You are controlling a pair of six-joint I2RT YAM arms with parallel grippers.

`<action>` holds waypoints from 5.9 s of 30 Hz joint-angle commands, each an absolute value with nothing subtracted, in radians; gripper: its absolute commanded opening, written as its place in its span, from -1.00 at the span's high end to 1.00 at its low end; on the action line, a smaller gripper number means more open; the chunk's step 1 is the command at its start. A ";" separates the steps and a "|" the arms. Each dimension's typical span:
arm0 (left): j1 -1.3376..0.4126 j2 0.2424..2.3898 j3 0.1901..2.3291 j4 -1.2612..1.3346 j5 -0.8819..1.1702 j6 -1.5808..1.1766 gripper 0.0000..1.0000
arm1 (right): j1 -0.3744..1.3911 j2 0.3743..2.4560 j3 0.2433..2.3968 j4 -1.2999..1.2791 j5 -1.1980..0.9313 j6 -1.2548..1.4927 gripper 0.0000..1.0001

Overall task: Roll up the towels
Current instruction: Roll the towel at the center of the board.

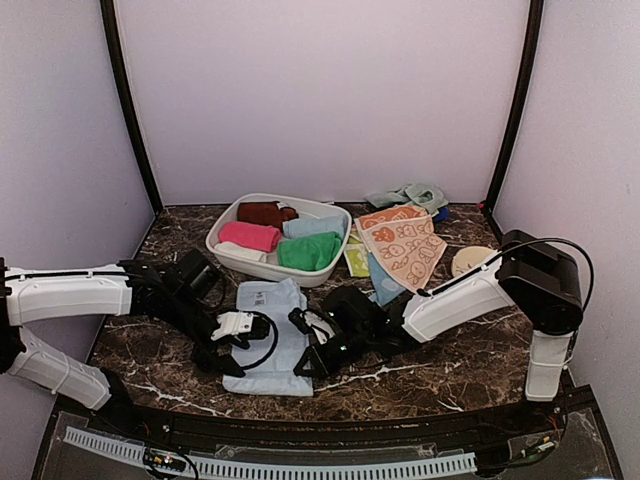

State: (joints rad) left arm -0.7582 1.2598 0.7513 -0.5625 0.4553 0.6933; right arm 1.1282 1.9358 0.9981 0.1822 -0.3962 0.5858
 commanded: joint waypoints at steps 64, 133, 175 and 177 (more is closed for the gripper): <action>-0.689 1.592 0.734 -0.546 0.389 0.636 0.15 | 1.512 2.014 0.925 0.518 0.446 -0.811 0.03; -0.712 1.400 0.672 -0.491 0.428 0.723 0.44 | 1.048 2.196 1.349 0.105 -0.832 0.567 0.86; -0.566 1.814 0.965 -0.858 0.595 0.751 1.00 | 1.509 1.713 0.903 0.328 0.286 -0.671 -0.42; -0.561 1.830 0.975 -0.866 0.604 0.755 1.00 | 1.529 1.794 0.954 0.336 0.278 -0.722 -0.28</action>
